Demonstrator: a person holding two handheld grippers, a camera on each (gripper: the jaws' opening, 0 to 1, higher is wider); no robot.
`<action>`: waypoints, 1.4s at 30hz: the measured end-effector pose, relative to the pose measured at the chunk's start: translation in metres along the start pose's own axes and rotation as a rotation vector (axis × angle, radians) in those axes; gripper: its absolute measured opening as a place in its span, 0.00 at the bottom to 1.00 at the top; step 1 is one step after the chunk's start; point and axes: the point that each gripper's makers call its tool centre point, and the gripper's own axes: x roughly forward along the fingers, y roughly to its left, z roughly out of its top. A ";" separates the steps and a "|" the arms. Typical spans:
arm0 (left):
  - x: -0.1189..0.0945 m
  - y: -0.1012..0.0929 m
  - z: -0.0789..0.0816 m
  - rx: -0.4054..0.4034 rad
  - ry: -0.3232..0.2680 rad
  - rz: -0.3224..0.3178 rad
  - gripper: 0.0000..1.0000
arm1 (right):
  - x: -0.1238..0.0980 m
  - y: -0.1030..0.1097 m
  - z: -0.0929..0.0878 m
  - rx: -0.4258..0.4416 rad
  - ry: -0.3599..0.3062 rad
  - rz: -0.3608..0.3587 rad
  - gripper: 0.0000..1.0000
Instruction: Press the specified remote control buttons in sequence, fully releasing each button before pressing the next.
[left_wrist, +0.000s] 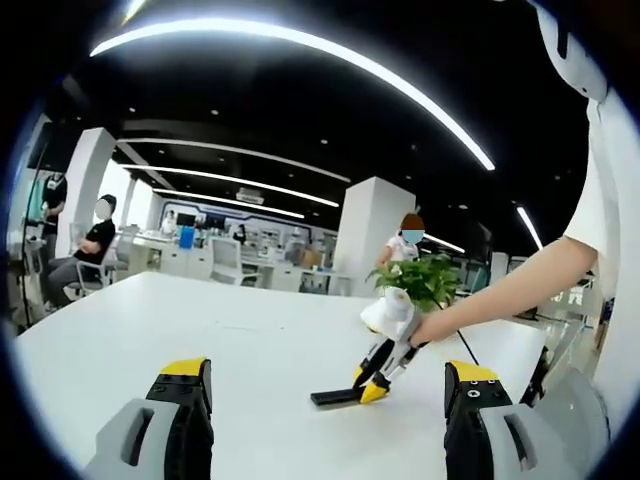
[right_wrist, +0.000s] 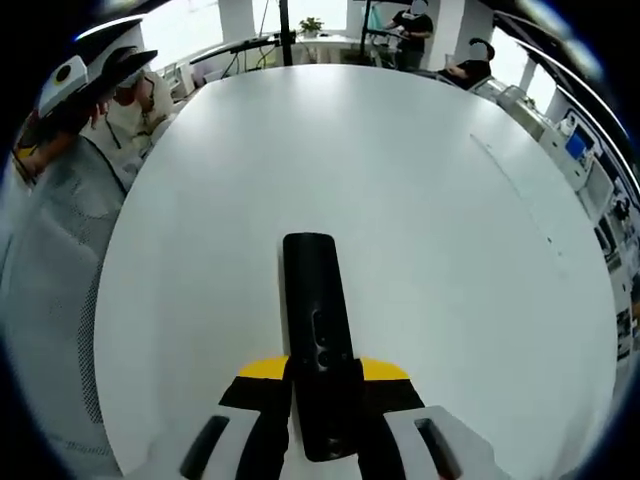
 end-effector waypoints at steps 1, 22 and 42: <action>0.000 -0.001 -0.001 0.001 0.003 -0.002 1.00 | 0.000 -0.002 0.000 -0.002 0.003 0.004 0.21; 0.002 -0.001 -0.009 -0.005 0.044 -0.010 1.00 | 0.000 -0.026 0.010 0.222 -0.066 0.011 0.26; 0.002 -0.001 -0.008 -0.033 0.040 -0.017 1.00 | -0.092 0.014 0.014 0.496 -0.602 -0.410 0.94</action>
